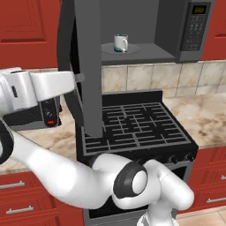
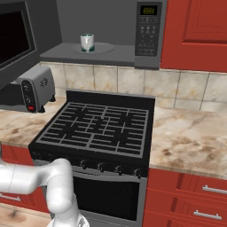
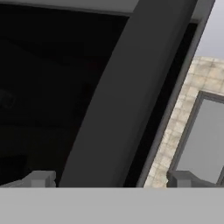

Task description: Pick the mug from the counter and place it inside the microwave. Then close the microwave.

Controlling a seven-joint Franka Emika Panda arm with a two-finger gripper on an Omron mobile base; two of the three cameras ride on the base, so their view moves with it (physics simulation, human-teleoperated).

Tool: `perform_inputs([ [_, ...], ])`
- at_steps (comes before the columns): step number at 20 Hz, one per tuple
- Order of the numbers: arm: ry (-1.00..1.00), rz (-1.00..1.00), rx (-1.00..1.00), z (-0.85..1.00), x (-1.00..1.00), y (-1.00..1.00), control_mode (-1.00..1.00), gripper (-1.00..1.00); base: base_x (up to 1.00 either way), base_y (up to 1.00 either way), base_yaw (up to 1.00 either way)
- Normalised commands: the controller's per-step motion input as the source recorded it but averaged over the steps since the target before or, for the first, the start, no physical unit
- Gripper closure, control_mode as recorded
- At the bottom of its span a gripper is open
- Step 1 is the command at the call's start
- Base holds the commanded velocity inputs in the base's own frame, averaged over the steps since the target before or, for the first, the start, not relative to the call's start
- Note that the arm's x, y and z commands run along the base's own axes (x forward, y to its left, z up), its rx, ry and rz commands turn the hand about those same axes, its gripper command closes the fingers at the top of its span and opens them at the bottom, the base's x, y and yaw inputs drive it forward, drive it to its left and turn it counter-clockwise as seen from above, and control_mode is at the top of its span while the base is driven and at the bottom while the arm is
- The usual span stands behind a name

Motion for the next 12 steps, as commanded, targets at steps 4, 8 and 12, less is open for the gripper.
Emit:
perform_inputs([
  [4,-0.07,0.0,0.11,0.0,-0.2,-0.78,-1.0,-1.0,0.0,0.0,0.0],
  [8,-0.08,0.0,0.09,0.0,-0.05,-0.83,-1.0,-1.0,0.0,0.0,0.0],
  [12,-0.03,0.0,0.05,0.01,0.0,-0.82,-1.0,-1.0,0.0,0.0,0.0],
])
